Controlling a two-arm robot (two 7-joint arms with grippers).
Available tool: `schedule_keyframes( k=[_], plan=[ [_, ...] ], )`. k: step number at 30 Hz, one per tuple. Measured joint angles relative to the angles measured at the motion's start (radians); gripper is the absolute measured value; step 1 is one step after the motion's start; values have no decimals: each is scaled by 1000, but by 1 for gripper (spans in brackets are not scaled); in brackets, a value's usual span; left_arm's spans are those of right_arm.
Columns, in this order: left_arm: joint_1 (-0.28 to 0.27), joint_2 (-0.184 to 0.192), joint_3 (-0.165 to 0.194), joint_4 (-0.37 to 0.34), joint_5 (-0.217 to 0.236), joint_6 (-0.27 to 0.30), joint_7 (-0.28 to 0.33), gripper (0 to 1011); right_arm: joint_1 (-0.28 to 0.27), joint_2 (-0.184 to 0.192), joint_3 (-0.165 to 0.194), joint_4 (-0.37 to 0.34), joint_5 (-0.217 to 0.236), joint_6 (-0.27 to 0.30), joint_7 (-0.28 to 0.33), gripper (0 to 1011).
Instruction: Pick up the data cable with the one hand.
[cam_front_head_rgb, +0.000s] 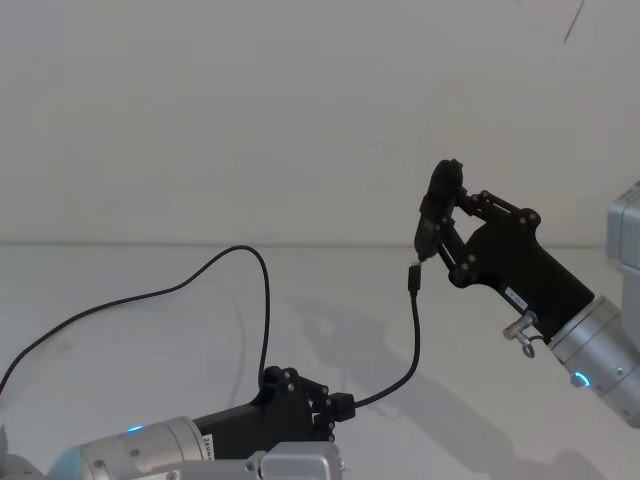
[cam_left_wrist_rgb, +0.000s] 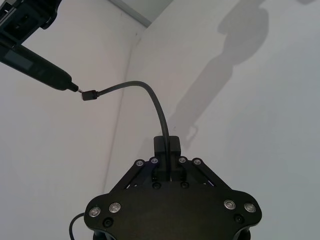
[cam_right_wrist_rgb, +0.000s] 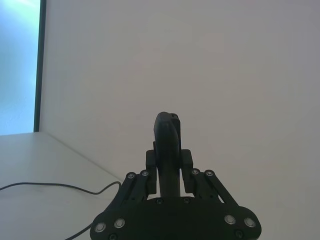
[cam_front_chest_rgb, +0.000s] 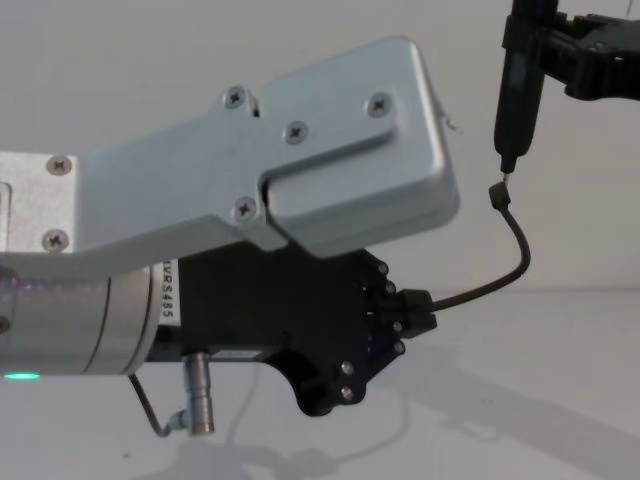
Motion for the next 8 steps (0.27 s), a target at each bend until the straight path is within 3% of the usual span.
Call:
schedule_keyframes(
  k=[8],
  plan=[
    [0, 0, 0, 0, 0, 0, 0, 41, 0, -1, -1, 0, -1, 0, 0, 284]
  ],
)
